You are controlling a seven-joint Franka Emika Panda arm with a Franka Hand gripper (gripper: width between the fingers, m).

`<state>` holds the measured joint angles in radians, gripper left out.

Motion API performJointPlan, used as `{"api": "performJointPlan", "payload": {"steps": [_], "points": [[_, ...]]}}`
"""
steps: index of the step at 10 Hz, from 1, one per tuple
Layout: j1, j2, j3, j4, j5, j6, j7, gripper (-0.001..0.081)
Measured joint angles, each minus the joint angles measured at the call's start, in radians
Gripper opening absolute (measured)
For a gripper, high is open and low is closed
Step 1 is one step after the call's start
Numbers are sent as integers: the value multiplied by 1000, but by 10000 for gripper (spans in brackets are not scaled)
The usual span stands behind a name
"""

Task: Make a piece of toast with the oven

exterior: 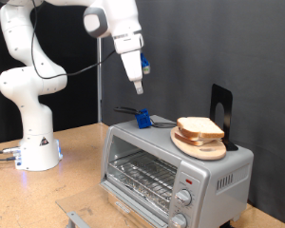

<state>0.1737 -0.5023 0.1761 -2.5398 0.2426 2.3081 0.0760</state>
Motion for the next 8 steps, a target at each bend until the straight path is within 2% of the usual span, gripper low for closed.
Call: {"api": "performJointPlan", "payload": {"steps": [4, 6, 8], "points": [[6, 20, -2, -66, 40, 119, -30, 800], [23, 46, -8, -74, 107, 161, -83, 800], [32, 66, -7, -76, 130, 175, -109, 800]]}}
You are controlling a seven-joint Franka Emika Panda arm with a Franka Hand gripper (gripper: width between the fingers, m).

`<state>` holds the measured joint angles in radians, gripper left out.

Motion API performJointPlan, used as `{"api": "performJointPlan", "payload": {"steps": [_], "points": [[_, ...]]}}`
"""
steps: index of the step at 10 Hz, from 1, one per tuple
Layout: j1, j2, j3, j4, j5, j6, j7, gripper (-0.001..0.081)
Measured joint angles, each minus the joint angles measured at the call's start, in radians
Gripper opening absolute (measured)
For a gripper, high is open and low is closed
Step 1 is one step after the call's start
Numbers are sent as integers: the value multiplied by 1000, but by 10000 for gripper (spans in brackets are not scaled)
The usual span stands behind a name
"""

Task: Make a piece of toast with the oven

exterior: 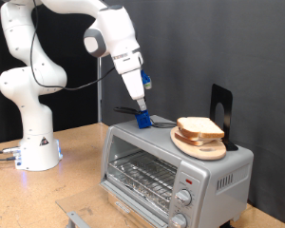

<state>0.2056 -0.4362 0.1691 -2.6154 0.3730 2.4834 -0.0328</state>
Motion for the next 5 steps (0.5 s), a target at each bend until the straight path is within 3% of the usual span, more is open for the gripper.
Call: {"api": "performJointPlan", "payload": {"steps": [5], "points": [[8, 8, 4, -21, 10, 4, -22, 800]]}}
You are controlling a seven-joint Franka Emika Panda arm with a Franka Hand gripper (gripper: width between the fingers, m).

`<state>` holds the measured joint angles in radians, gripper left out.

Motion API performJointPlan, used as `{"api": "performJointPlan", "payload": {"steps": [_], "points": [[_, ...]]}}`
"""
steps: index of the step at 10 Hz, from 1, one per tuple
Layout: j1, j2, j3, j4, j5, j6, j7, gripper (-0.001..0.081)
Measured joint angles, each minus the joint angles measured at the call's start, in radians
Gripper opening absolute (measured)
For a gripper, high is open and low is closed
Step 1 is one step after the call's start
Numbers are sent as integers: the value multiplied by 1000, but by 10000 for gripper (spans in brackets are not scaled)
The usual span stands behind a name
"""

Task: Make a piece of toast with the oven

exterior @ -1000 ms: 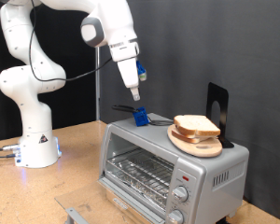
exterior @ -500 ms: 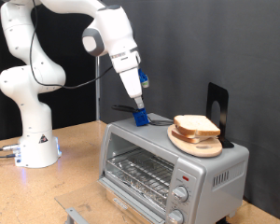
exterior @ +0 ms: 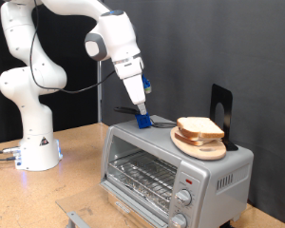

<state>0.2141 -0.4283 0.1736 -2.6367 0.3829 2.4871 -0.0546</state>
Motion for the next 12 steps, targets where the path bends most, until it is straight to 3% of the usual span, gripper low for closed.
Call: {"api": "performJointPlan", "payload": {"steps": [12], "points": [[8, 66, 3, -24, 21, 85, -3, 800]]}}
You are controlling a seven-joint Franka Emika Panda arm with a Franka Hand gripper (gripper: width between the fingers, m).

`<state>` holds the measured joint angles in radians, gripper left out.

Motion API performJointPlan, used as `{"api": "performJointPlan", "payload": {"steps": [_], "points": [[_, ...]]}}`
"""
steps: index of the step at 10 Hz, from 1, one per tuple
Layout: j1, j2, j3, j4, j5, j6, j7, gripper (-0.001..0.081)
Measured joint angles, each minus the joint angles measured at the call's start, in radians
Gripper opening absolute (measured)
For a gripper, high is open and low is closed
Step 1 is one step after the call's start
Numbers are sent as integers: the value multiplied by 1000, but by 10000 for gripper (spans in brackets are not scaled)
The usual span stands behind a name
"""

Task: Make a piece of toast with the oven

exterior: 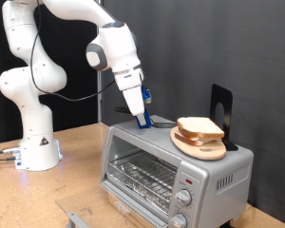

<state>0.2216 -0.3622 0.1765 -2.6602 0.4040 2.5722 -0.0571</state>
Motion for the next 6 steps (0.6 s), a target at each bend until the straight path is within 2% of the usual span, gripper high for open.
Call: {"api": "performJointPlan", "payload": {"steps": [3, 4, 5, 6], "points": [[9, 1, 0, 0, 15, 7, -2, 800], [10, 2, 0, 1, 17, 8, -2, 673], [10, 3, 0, 1, 18, 8, -2, 673], [10, 4, 0, 2, 19, 8, -2, 539]]}}
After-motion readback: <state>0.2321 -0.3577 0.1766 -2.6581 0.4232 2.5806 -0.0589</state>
